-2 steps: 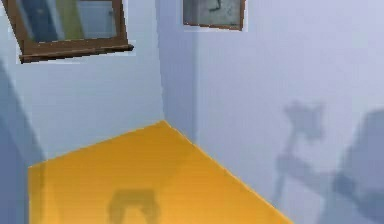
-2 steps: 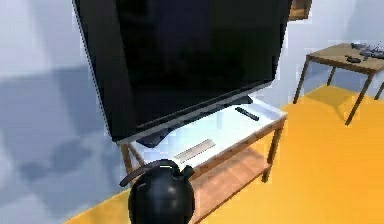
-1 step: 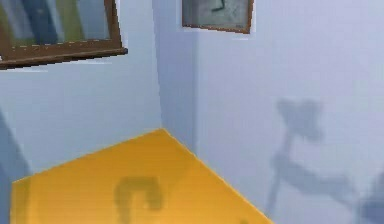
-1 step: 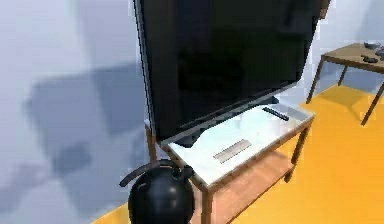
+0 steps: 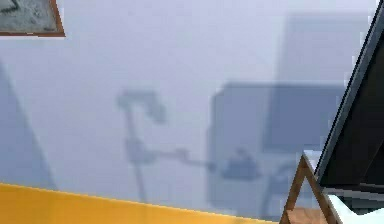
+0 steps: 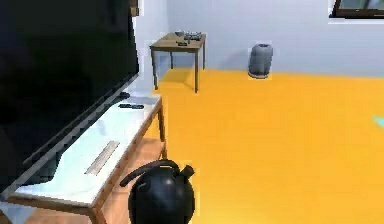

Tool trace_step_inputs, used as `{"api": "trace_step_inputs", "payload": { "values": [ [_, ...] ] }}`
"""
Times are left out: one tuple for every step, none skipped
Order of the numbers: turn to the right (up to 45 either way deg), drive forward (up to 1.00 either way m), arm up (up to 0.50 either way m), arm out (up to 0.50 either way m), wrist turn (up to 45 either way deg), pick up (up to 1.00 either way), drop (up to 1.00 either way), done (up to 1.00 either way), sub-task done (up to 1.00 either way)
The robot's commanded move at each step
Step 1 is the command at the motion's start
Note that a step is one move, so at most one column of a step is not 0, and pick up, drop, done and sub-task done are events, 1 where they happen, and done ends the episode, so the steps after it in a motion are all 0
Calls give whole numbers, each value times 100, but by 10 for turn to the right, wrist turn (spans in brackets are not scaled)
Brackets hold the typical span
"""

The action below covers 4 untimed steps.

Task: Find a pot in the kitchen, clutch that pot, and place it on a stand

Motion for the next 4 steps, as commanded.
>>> {"api": "trace_step_inputs", "payload": {
  "values": [
    [30,0,0,0,0,0,0,0,0],
    [0,40,0,0,0,0,0,0,0],
    [450,0,0,0,0,0,0,0,0],
    [450,0,0,0,0,0,0,0,0]
  ]
}}
